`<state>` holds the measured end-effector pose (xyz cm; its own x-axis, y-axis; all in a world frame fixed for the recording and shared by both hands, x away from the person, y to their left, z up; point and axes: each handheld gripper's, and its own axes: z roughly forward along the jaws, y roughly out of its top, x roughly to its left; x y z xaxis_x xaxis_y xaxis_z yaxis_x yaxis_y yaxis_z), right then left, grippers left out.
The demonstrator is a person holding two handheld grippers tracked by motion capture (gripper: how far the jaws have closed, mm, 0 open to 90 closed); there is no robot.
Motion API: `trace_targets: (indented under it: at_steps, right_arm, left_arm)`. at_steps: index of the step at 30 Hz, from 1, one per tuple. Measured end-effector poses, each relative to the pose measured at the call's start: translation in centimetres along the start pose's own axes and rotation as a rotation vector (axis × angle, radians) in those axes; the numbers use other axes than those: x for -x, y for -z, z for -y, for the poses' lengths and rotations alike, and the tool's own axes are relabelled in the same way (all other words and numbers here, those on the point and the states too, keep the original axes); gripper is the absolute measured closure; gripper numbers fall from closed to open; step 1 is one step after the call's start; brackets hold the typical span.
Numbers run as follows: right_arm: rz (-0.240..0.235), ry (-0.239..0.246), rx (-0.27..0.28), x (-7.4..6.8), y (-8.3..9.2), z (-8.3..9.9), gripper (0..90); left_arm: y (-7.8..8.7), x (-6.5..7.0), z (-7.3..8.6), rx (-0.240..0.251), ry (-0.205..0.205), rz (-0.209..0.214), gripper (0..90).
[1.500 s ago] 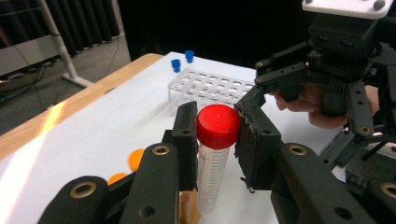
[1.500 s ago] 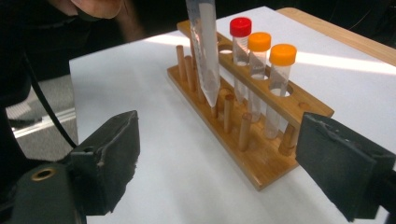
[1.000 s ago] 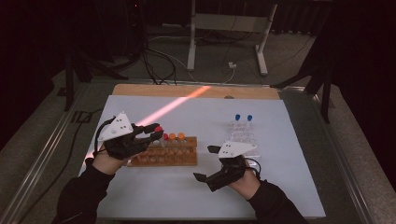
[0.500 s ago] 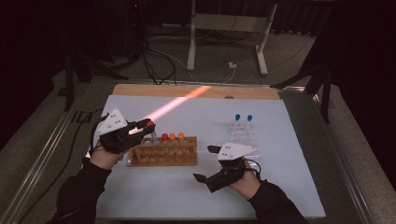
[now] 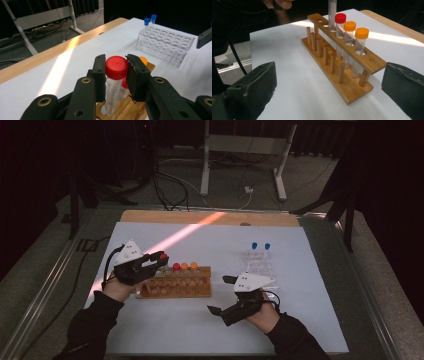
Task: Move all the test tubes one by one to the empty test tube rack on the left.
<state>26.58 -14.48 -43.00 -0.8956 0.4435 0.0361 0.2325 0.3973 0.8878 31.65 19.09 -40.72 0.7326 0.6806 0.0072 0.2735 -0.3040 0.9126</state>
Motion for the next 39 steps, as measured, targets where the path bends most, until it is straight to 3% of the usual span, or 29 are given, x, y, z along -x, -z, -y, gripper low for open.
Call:
trace_targets:
  at_steps: [17,39]
  right_arm:
    - [-0.011,-0.017,-0.003,0.1,0.2,-0.1,0.0]
    - [-0.009,-0.018,-0.004,0.3,0.4,-0.1,0.0]
  left_arm:
    - [-1.4,-0.3,1.6,-0.057,0.02,0.005,71.4]
    - [-2.1,-0.6,2.8,-0.09,0.055,0.019,70.8]
